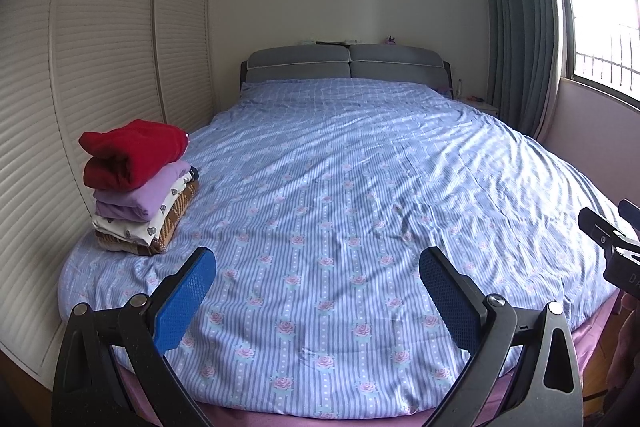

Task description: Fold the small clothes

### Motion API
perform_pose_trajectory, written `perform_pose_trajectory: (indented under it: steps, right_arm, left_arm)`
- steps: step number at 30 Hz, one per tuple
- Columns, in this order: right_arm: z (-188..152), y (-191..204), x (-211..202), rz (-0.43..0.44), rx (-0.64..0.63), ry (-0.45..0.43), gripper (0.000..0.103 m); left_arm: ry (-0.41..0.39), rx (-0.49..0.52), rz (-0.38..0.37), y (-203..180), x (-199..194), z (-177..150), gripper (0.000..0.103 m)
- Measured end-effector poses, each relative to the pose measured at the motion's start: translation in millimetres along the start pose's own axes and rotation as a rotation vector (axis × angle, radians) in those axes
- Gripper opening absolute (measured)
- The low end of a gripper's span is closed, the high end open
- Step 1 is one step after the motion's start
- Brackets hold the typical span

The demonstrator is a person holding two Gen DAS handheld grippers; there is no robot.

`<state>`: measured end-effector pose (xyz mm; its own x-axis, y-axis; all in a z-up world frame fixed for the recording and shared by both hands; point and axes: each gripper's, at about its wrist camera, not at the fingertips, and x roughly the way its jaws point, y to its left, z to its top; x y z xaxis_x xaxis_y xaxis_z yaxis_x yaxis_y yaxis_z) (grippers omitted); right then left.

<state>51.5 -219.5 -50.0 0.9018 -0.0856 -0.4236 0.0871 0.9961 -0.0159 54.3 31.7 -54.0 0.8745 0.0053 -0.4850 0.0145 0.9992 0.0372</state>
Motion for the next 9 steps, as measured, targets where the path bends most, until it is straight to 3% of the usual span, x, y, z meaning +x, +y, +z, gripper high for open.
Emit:
perform_pose_trajectory:
  steps: [9]
  right_arm:
    - [-0.7,0.7,-0.7,0.001,0.005,0.002,0.102]
  left_arm:
    - [-0.003,0.009,0.003,-2.3,0.8,-2.2,0.103]
